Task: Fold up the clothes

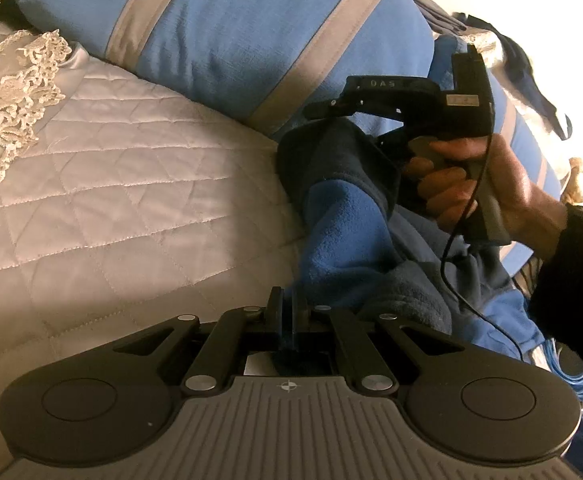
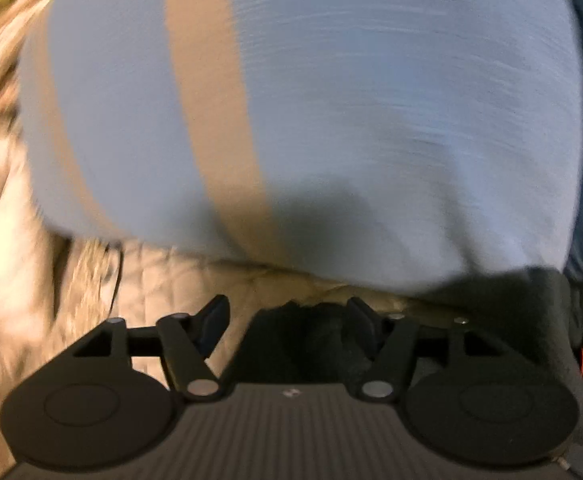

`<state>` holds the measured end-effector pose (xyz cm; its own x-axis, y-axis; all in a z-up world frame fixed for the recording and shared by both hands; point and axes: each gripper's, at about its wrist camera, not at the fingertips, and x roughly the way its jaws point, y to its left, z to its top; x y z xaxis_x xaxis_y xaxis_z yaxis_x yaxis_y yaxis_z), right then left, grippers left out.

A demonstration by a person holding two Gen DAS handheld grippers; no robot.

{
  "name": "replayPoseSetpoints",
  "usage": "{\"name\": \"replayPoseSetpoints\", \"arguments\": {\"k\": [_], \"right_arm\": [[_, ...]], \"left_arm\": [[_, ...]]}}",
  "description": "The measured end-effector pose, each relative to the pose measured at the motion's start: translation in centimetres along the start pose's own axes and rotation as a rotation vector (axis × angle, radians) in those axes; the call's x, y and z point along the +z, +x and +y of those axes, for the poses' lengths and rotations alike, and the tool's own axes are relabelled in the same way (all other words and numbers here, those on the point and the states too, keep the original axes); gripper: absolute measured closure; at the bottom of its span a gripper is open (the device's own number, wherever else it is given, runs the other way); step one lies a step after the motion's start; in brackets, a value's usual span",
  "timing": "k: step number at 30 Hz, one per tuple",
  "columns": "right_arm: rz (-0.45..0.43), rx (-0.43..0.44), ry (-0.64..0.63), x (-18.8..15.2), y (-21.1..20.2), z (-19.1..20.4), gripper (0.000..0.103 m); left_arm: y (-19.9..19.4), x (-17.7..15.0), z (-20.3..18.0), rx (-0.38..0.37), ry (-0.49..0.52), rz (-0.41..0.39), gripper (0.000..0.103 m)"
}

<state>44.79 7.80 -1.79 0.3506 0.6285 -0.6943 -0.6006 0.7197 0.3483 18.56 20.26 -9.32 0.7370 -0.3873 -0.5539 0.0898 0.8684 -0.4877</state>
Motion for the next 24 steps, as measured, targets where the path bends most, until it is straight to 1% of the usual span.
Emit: {"name": "replayPoseSetpoints", "arguments": {"k": [1,2,3,4,5,10,12,15,16,17,18,19,20,21,22,23,24], "right_arm": [[0.019,-0.019,-0.061,-0.1,0.1,0.7,0.024],[0.037,-0.039,-0.115,-0.4,0.3,1.4,0.027],[0.053,-0.058,-0.169,-0.6,0.5,2.1,0.036],[0.063,-0.081,-0.213,-1.0,0.6,2.7,0.079],[0.068,-0.103,-0.220,-1.2,0.5,2.7,0.094],[0.000,-0.092,-0.012,-1.1,0.3,0.7,0.096],[-0.008,-0.090,0.046,-1.2,0.6,0.2,0.096],[0.011,-0.079,0.112,-1.1,1.0,-0.4,0.094],[0.017,-0.076,0.131,-1.0,1.1,-0.6,0.088],[0.022,-0.076,0.137,-0.8,1.1,-0.7,0.061],[0.022,-0.083,0.105,-0.6,0.7,-0.4,0.051],[0.014,-0.096,0.059,-0.4,-0.2,-0.2,0.029],[-0.011,-0.108,0.012,-0.4,-1.5,0.0,0.013],[-0.036,-0.121,-0.036,-0.4,-2.8,0.3,0.008],[-0.058,-0.133,-0.075,-0.4,-4.1,0.3,0.001],[-0.072,-0.145,-0.092,-0.6,-5.7,0.0,0.000],[-0.086,-0.157,-0.109,-0.7,-7.3,-0.3,0.000]], "left_arm": [[0.0,0.0,0.0,0.001,0.000,0.000,0.098],[0.0,0.0,0.0,0.002,-0.002,-0.002,0.098],[0.0,0.0,0.0,0.003,-0.005,-0.003,0.098],[-0.1,-0.1,0.0,0.004,-0.007,-0.005,0.098],[-0.1,-0.2,-0.1,0.006,-0.007,-0.006,0.098],[-0.8,-0.7,-0.8,0.017,0.036,-0.019,0.100],[-0.9,-0.9,-0.9,0.024,0.047,-0.019,0.100],[-1.1,-0.8,-1.0,0.033,0.051,-0.018,0.099],[-1.2,-0.8,-1.0,0.040,0.047,-0.019,0.098],[-1.3,-0.7,-0.9,0.047,0.044,-0.021,0.096],[-1.6,-0.6,-1.0,0.052,0.045,-0.016,0.096],[-1.9,-0.5,-1.0,0.058,0.047,-0.012,0.091],[-2.3,-0.4,-1.1,0.071,0.047,-0.005,0.082],[-2.6,-0.3,-1.2,0.085,0.047,0.002,0.075],[-3.2,-0.2,-1.3,0.096,0.044,-0.006,0.064],[-3.8,-0.2,-1.4,0.106,0.041,-0.014,0.053],[-4.4,-0.1,-1.6,0.115,0.041,-0.027,0.050]]}}
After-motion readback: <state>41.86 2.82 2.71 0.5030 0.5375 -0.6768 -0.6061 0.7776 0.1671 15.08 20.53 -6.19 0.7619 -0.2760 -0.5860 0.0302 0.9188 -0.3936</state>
